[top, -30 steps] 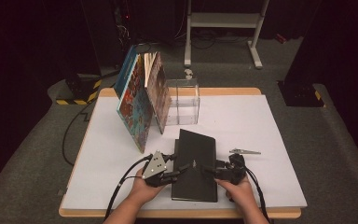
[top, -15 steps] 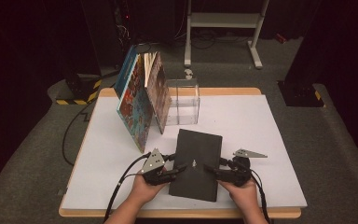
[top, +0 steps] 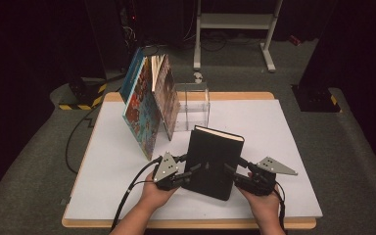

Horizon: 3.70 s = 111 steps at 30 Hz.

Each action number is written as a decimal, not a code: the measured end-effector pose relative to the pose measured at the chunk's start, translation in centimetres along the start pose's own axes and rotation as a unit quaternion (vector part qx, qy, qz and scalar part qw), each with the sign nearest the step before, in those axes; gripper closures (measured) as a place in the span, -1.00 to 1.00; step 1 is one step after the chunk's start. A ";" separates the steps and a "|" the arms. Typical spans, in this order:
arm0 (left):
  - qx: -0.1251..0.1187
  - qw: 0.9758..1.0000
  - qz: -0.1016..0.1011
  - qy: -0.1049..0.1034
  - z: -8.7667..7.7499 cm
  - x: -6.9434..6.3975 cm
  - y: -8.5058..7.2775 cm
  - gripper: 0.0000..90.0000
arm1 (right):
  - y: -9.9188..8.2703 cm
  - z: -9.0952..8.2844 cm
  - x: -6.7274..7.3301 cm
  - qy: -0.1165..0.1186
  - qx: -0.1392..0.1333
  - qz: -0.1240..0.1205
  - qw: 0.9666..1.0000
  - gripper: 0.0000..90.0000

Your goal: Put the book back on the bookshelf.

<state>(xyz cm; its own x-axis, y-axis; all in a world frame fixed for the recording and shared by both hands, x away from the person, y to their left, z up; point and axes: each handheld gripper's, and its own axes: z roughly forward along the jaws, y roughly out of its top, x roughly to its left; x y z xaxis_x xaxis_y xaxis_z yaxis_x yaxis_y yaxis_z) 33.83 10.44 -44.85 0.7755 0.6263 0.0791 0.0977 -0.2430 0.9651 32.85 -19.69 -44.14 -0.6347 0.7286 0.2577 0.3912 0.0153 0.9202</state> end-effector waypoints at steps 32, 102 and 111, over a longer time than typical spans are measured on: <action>0.036 0.998 -0.035 0.044 -4.1 1.9 -4.5 -0.10 | -0.7 -0.4 1.6 0.049 -0.012 -0.062 0.997 -0.37; 0.061 0.965 -0.185 0.176 -12.2 10.9 -8.6 -0.29 | 10.1 9.8 3.7 -0.117 -0.004 -0.090 0.989 0.20; 0.050 0.965 -0.197 0.165 -12.2 11.0 -8.5 -0.29 | 11.6 13.2 2.1 -0.154 -0.021 -0.072 0.985 0.20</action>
<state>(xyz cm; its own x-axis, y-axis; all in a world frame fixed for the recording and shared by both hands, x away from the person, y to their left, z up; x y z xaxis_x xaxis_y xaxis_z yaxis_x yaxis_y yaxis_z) 33.92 28.42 -49.17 0.4270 0.8821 -0.1991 0.4169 0.0033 0.9090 44.91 -8.94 -36.82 -0.4463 0.8944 0.0279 0.2793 0.1096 0.9539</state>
